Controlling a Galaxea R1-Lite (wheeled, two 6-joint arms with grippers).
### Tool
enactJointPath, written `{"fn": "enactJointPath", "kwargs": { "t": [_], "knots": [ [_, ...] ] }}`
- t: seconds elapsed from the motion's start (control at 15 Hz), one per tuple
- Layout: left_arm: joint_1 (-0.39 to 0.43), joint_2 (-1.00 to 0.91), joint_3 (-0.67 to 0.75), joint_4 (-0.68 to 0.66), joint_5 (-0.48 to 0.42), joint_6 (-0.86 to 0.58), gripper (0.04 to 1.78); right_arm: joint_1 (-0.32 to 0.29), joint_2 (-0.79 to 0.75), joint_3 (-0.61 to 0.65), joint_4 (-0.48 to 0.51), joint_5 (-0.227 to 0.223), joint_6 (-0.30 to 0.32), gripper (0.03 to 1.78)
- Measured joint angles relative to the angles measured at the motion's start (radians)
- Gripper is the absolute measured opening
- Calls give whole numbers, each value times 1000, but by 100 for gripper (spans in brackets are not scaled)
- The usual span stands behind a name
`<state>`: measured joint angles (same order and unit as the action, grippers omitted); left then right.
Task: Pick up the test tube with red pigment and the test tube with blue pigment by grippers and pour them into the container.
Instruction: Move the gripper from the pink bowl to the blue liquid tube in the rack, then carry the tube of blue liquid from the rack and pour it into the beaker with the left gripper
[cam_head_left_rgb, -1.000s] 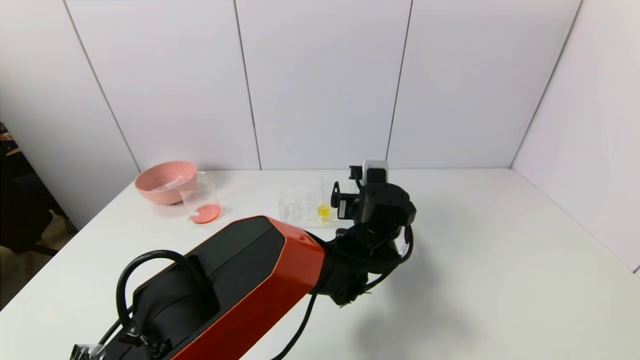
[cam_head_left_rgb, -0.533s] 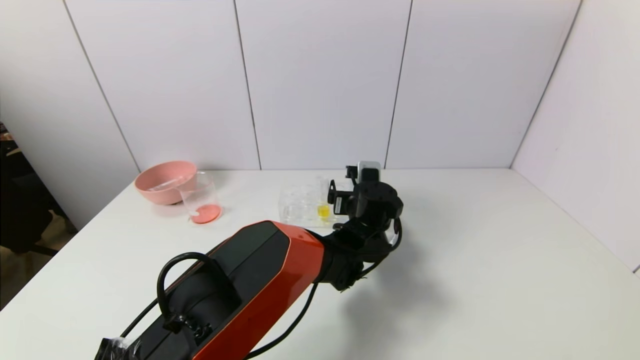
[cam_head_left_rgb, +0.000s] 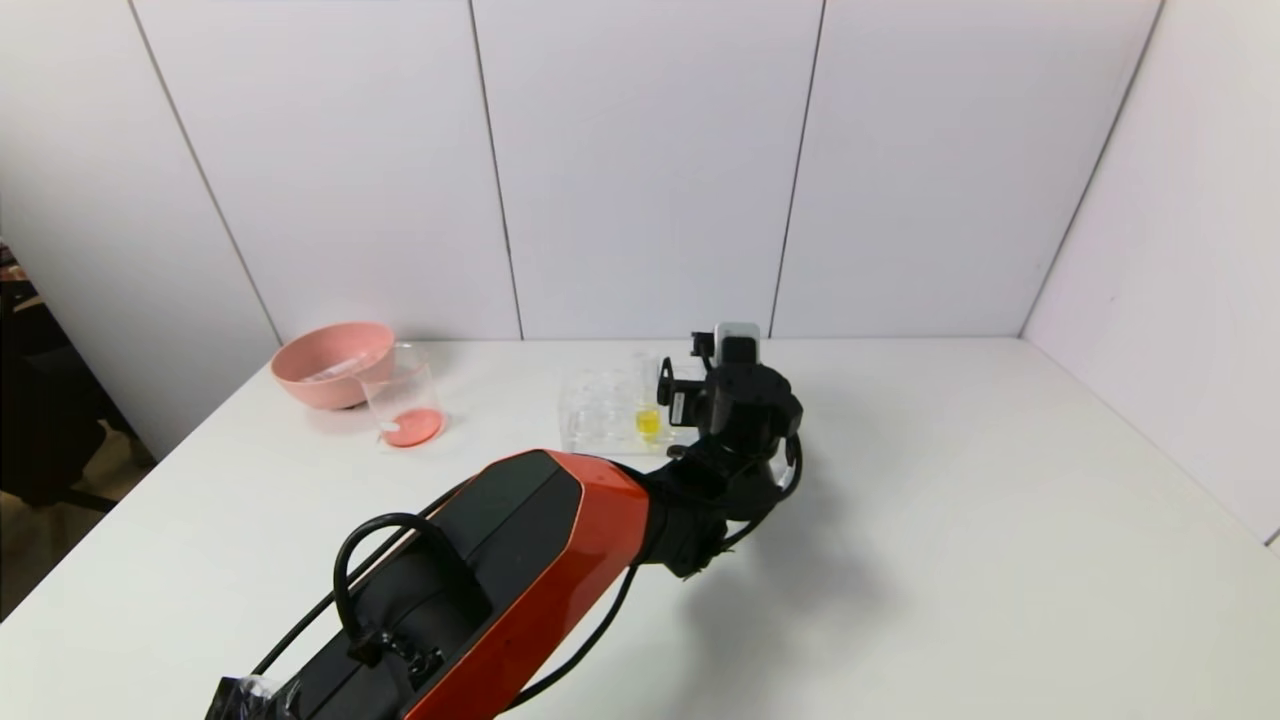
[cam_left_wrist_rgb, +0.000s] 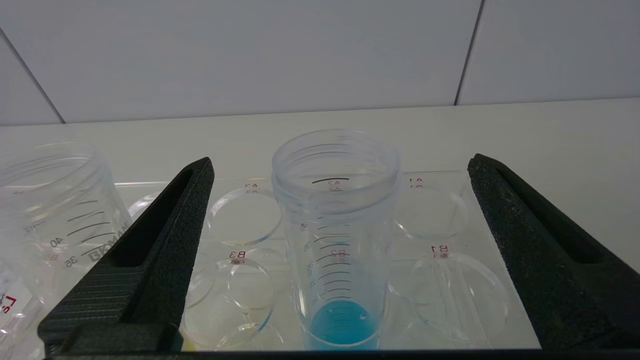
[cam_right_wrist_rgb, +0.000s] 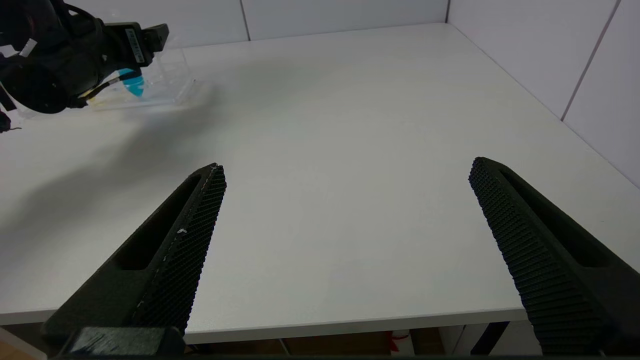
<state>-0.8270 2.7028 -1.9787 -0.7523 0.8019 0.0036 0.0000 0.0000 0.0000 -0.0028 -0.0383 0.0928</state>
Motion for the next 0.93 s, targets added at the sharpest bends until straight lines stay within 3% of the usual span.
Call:
{"fn": "enactJointPath", "kwargs": {
  "t": [0.2, 0.33, 0.47, 0.8, 0.93],
  "knots": [
    [3, 5, -2, -5, 0, -1, 174, 0, 0, 0, 0, 0, 0, 177],
    [3, 9, -2, -6, -2, -1, 162, 0, 0, 0, 0, 0, 0, 177],
    [4, 12, -2, -5, -3, 0, 140, 0, 0, 0, 0, 0, 0, 177],
    [4, 18, -2, -1, -7, 1, 56, 0, 0, 0, 0, 0, 0, 177],
    [3, 19, -2, -2, -7, 0, 53, 0, 0, 0, 0, 0, 0, 177]
  ]
}}
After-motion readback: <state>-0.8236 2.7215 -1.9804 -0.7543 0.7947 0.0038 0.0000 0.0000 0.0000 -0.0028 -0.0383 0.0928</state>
